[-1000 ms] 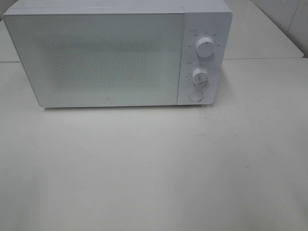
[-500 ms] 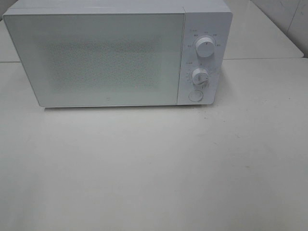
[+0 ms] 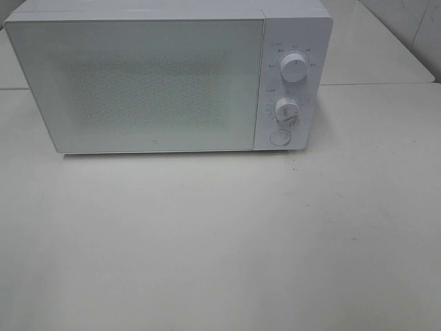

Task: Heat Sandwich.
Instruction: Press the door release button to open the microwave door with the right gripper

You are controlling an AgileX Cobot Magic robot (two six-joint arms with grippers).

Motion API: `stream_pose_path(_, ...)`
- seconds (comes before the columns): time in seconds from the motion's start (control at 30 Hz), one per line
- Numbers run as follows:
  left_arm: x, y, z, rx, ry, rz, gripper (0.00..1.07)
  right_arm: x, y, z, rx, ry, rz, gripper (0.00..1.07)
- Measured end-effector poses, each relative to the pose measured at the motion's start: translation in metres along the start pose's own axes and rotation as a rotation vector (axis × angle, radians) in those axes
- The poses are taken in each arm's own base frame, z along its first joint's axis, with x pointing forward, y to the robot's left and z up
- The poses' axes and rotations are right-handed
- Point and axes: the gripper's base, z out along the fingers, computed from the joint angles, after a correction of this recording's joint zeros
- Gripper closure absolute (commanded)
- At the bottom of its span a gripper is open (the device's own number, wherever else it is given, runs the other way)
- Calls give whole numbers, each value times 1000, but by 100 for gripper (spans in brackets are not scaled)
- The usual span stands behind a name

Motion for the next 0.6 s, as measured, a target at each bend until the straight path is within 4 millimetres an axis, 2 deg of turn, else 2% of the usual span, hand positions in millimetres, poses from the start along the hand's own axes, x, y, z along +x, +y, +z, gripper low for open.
stream_pose_path(0.6,0,0,0,0,0,0,5,0,0,0,0,0,0,31)
